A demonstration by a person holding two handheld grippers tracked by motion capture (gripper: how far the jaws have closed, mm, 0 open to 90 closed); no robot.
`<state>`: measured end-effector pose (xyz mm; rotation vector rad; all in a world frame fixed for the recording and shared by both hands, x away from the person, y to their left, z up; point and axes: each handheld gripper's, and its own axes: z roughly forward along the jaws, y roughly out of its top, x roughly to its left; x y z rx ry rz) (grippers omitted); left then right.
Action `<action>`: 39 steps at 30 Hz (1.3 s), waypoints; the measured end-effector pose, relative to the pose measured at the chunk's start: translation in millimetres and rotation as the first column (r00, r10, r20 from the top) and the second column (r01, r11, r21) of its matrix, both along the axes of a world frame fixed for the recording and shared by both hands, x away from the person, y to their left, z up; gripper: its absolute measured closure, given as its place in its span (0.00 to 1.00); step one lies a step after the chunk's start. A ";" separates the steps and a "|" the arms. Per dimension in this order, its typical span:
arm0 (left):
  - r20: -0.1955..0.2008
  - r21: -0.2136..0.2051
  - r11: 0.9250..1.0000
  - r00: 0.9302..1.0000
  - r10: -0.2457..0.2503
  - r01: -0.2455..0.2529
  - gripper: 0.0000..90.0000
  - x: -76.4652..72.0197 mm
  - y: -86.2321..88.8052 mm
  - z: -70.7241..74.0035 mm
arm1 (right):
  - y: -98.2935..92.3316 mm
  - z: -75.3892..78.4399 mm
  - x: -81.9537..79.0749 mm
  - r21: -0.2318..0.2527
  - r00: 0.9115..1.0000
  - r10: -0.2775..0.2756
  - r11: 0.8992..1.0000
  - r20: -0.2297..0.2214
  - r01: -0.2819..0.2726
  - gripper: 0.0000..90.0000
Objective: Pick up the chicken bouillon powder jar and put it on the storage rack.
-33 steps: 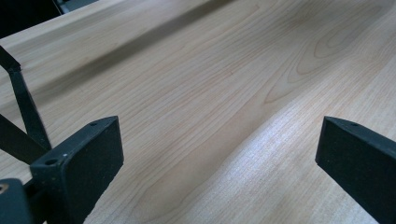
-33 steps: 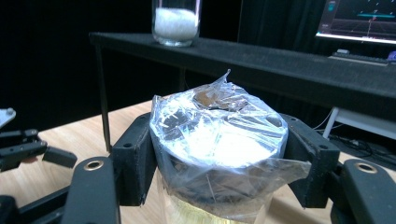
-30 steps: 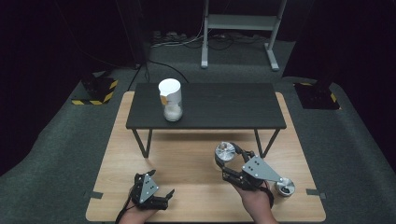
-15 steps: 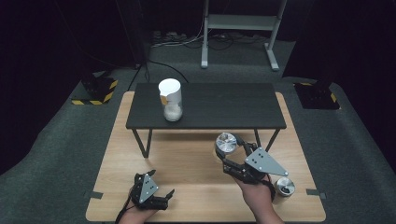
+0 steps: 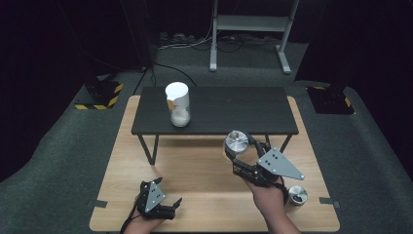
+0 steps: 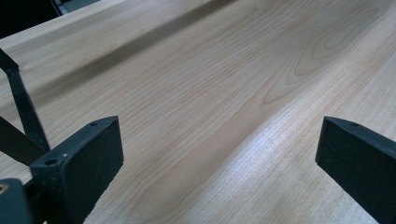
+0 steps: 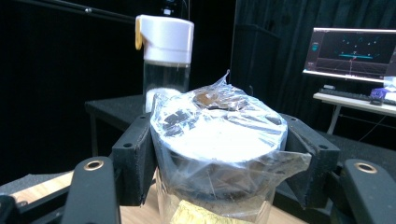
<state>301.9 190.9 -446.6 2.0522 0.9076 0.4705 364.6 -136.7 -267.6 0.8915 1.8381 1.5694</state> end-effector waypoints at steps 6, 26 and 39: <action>-0.001 0.000 1.000 1.000 -0.003 0.003 0.01 0.1 0.2 0.0 | 0.8 10.2 4.4 0.010 1.000 -0.011 1.000 0.019 0.011 0.39; 0.002 0.000 1.000 1.000 -0.012 0.012 0.01 -0.4 -0.3 0.0 | 7.0 32.2 16.4 0.025 0.997 -0.044 0.999 0.067 0.042 0.39; 0.003 -0.003 1.000 1.000 -0.015 0.015 0.01 -0.4 0.0 0.1 | 9.1 30.0 33.1 0.030 0.995 -0.073 0.997 0.070 0.071 0.39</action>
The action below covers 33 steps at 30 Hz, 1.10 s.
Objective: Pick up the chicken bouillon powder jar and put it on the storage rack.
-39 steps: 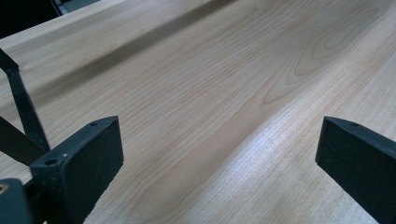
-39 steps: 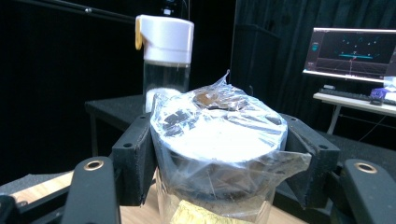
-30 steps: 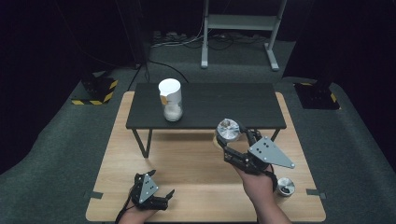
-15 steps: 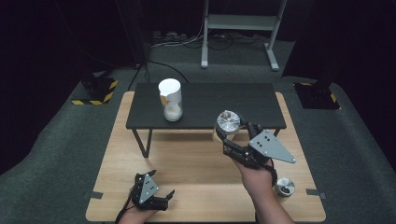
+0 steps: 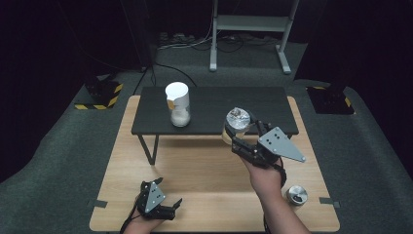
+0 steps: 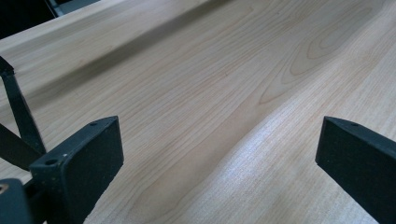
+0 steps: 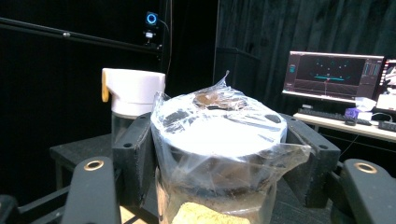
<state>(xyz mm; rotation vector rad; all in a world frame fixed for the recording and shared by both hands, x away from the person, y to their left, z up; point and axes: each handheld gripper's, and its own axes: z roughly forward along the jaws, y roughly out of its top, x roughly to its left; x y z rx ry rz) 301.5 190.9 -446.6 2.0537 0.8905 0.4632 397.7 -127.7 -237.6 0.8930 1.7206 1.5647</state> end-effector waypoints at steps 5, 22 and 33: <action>0.001 0.000 1.000 1.000 -0.001 0.001 0.01 0.0 0.1 0.0 | 0.4 -1.5 8.6 -0.003 1.000 -0.009 1.000 0.008 0.009 0.39; -0.001 -0.013 1.000 1.000 0.001 -0.001 0.01 0.0 1.0 0.0 | 6.3 -6.2 35.6 -0.015 1.000 -0.029 0.999 0.008 0.029 0.39; 0.002 -0.014 1.000 1.000 -0.003 0.003 0.01 -0.1 1.5 0.2 | 12.3 -8.3 52.2 -0.022 0.999 -0.039 0.999 0.011 0.039 0.39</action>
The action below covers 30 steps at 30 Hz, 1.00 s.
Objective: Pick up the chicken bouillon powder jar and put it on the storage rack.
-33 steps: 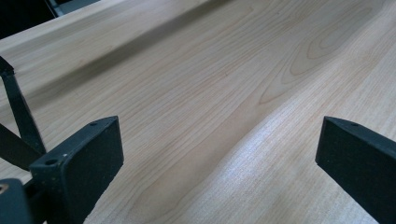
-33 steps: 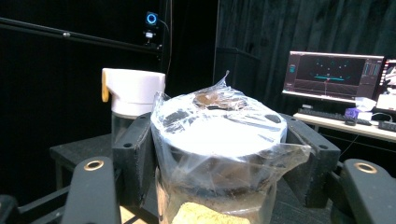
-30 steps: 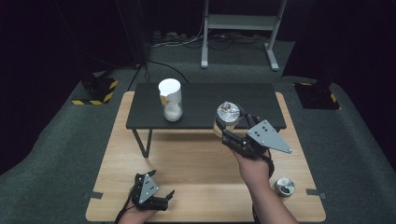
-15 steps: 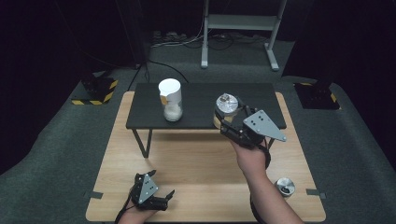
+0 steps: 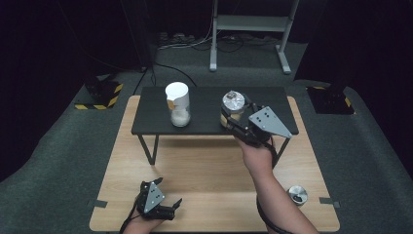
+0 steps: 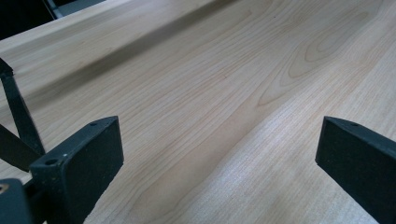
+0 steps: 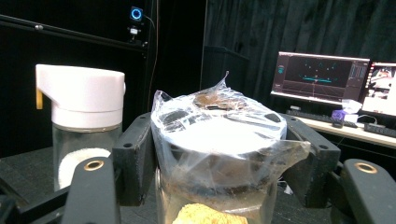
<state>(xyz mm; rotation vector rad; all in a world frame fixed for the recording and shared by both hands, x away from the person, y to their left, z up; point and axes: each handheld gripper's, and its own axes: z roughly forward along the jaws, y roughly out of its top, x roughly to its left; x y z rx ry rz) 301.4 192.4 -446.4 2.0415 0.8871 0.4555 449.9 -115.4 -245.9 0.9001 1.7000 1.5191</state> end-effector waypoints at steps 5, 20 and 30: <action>0.000 -0.002 1.000 1.000 0.000 0.000 0.01 0.0 0.2 0.0 | 2.8 -2.6 5.2 -0.004 1.000 -0.008 1.000 -0.003 0.008 0.39; 0.003 0.000 1.000 1.000 -0.003 0.003 0.01 -0.3 0.1 0.1 | 5.5 -8.2 15.0 -0.008 1.000 -0.018 1.000 -0.010 0.018 0.39; 0.006 0.001 1.000 1.000 -0.003 0.003 0.01 -0.6 0.0 0.1 | 5.1 -11.7 18.2 0.006 0.999 -0.022 1.000 -0.023 0.022 0.39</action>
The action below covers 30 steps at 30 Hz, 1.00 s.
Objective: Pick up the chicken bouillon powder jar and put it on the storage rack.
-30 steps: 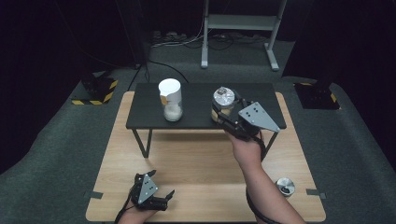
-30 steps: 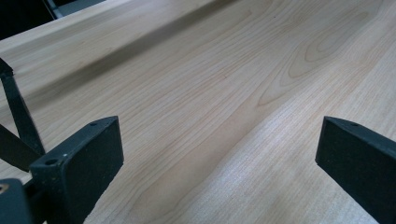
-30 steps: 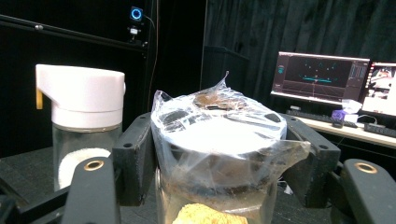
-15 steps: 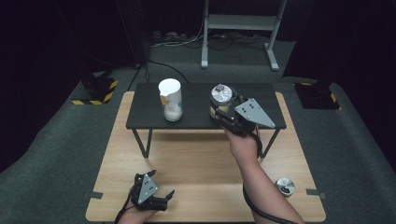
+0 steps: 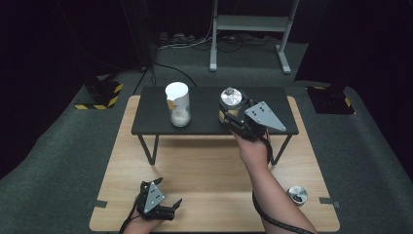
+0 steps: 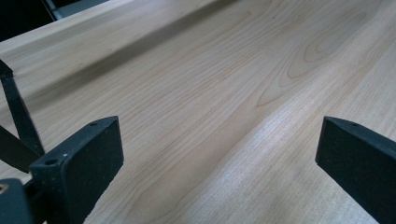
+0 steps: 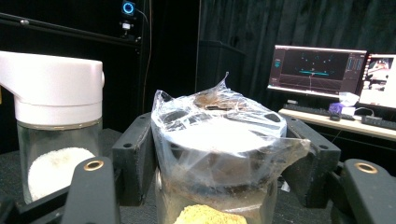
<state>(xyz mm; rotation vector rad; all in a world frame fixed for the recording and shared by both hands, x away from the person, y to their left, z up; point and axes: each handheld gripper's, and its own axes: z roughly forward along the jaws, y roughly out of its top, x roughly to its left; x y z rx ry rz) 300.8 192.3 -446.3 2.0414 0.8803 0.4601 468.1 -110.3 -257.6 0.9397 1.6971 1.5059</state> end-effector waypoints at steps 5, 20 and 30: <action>0.000 0.000 1.000 1.000 -0.001 0.001 0.01 0.0 0.0 0.0 | 0.8 -2.0 0.9 0.000 1.000 0.000 1.000 -0.006 0.000 0.39; 0.000 0.001 1.000 1.000 -0.005 0.005 0.01 -0.3 -0.2 0.0 | 1.2 -4.3 9.9 0.009 1.000 -0.003 1.000 -0.030 0.004 0.38; 0.001 0.002 1.000 1.000 -0.005 0.005 0.01 -0.3 -0.4 0.0 | -0.7 -4.2 13.9 0.023 0.998 -0.001 1.000 -0.056 0.002 0.38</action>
